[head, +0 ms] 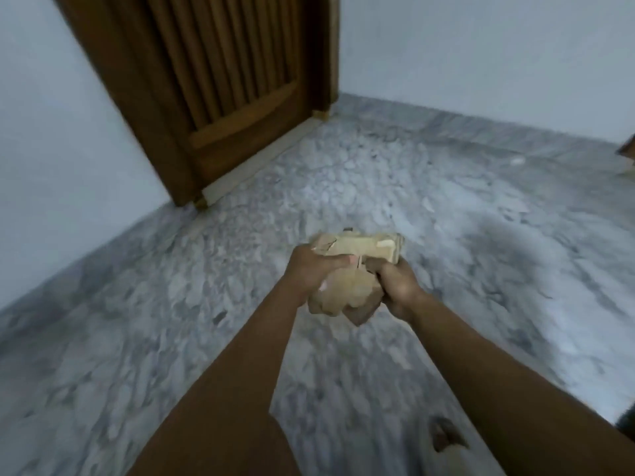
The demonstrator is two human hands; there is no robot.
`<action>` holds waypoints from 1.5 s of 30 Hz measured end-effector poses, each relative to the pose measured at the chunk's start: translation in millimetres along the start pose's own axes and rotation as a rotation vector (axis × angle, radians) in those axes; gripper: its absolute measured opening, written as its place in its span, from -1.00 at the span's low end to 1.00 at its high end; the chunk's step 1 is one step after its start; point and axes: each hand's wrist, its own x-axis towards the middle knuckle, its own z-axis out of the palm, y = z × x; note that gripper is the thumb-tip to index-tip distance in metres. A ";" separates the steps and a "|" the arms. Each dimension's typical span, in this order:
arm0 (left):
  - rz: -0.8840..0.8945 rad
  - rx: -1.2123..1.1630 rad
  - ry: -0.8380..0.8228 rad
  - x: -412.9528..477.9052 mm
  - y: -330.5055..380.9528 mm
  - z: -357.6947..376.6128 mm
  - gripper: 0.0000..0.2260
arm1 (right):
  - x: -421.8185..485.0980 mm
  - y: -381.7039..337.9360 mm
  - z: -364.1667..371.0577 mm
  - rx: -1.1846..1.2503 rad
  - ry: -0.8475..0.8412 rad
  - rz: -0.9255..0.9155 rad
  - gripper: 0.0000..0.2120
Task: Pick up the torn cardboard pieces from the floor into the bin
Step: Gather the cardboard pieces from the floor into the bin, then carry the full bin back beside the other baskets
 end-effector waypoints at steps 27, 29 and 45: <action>0.466 0.273 -0.777 -54.2 292.9 772.8 -0.73 | -94.6 -252.4 -716.9 0.161 0.916 -0.339 -0.55; 0.500 0.281 -0.769 -56.3 304.6 801.2 -0.66 | -96.2 -260.0 -740.3 0.135 0.968 -0.387 -0.61; 0.478 0.707 -0.993 9.7 298.0 941.3 -0.45 | -105.0 -203.9 -875.9 -0.386 1.337 0.056 -0.41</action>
